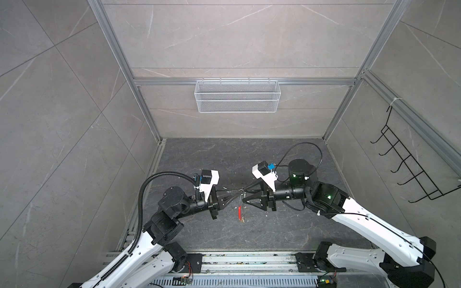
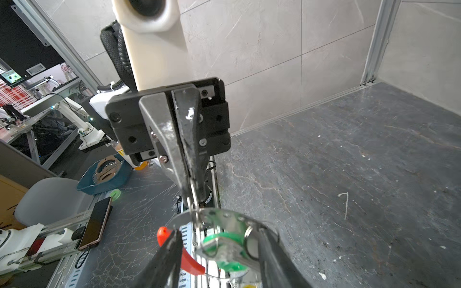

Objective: Remove the keys from the keyring

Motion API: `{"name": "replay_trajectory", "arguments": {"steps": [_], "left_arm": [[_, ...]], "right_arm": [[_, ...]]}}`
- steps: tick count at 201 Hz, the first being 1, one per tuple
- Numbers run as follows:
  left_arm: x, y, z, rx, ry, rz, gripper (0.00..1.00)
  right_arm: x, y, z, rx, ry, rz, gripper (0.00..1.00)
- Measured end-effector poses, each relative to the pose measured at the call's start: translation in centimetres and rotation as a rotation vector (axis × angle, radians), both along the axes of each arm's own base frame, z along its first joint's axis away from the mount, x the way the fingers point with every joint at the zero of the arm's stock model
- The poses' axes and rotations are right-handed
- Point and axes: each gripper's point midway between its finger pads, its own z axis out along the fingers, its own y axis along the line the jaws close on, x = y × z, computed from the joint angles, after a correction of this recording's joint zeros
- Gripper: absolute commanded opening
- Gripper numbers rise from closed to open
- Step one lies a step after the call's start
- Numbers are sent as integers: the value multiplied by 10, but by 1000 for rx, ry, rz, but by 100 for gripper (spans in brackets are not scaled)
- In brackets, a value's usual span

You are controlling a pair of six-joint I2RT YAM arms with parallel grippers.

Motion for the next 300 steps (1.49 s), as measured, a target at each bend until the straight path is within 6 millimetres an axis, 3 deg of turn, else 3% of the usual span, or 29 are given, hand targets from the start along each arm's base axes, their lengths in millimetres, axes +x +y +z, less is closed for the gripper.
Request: {"name": "replay_trajectory", "arguments": {"steps": [79,182,209,221,271,300], "left_arm": [[2,8,7,-28,-11,51,0],[14,9,-9,-20,35,111,0],[14,10,-8,-21,31,110,0],[13,11,-8,-22,27,111,0],[10,13,-5,-26,12,109,0],[9,12,-5,-27,9,100,0]], "right_arm": [[-5,14,-2,-29,-34,0,0],[-3,35,-20,-105,-60,-31,0],[-2,30,-21,-121,-68,-57,34],[-5,24,-19,-128,-81,-64,43],[-10,-14,16,-64,-157,-129,55],[2,-23,31,-15,-154,-155,51]]}}
